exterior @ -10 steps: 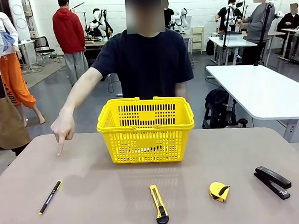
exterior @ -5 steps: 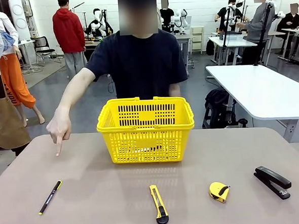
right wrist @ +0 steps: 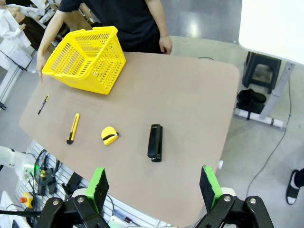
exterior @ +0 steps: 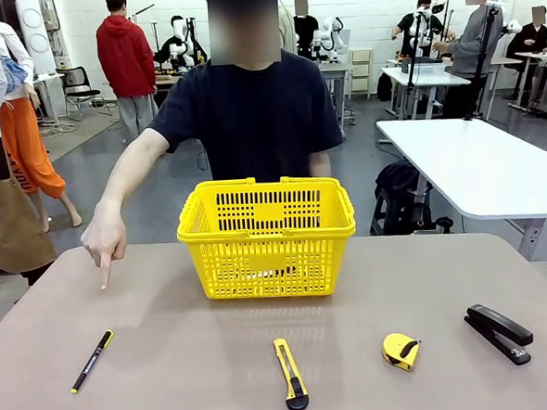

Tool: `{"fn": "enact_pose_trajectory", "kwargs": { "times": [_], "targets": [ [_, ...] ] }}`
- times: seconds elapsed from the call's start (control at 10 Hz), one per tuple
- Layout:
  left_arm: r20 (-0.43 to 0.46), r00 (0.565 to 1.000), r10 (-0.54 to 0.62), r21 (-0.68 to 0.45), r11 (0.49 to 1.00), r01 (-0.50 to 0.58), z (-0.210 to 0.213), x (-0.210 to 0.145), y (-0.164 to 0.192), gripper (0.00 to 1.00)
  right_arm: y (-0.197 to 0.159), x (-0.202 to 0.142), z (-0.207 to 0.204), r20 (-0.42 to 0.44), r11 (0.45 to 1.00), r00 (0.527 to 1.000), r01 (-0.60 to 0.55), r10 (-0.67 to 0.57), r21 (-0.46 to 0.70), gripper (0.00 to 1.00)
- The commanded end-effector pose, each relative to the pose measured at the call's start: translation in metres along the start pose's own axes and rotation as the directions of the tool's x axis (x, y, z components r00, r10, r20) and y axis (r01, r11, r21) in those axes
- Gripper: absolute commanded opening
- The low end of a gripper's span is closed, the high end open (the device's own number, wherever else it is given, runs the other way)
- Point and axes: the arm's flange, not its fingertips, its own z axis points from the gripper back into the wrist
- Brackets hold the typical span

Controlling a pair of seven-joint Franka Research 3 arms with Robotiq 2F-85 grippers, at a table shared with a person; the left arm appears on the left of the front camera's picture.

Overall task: Place the items the person wants into the basket.
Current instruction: Pick up the item the person points to and place it in the Market Basket.

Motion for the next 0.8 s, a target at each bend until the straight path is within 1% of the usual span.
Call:
{"fn": "enact_pose_trajectory", "kwargs": {
  "times": [0.0, 0.1, 0.2, 0.3, 0.4, 0.5, 0.6, 0.7],
  "targets": [
    [0.0, 1.0, 0.0, 0.0, 1.0, 0.0, 0.0, 0.0, 0.0, 1.0, 0.001, -0.001, 0.0, 0.003, 1.0, 1.0, -0.009, 0.009, 0.012, 1.0],
    [-0.06, 0.997, 0.04, 0.016, 0.999, -0.039, -0.026, 0.029, -0.031, 1.0, 0.001, -0.001, 0.0, 0.003, 1.0, 1.0, -0.009, 0.009, 0.012, 1.0],
    [-0.139, 0.989, 0.059, 0.03, 0.998, -0.055, -0.052, 0.058, -0.062, 1.0, 0.001, -0.001, 0.0, 0.003, 1.0, 1.0, -0.009, 0.009, 0.012, 1.0],
    [-0.243, 0.969, 0.039, 0.028, 0.999, -0.033, -0.082, 0.086, -0.088, 1.0, 0.001, -0.001, 0.0, 0.003, 1.0, 1.0, -0.009, 0.009, 0.012, 1.0],
    [-0.368, 0.93, 0.022, 0.054, 0.999, -0.002, -0.111, 0.101, -0.116, 1.0, 0.001, -0.001, 0.0, 0.003, 1.0, 1.0, -0.009, 0.009, 0.012, 1.0],
    [-0.455, 0.89, 0.028, 0.091, 0.996, 0.015, -0.135, 0.104, -0.142, 1.0, 0.001, -0.001, 0.0, 0.003, 1.0, 1.0, -0.009, 0.009, 0.012, 1.0],
    [-0.533, 0.845, 0.032, 0.104, 0.994, 0.028, -0.153, 0.104, -0.157, 1.0, 0.001, -0.001, 0.0, 0.003, 1.0, 1.0, -0.009, 0.009, 0.012, 1.0],
    [-0.593, 0.804, 0.051, 0.148, 0.988, 0.046, -0.172, 0.102, -0.171, 1.0, 0.001, -0.001, 0.0, 0.003, 1.0, 1.0, -0.009, 0.009, 0.012, 1.0]
  ]
}}
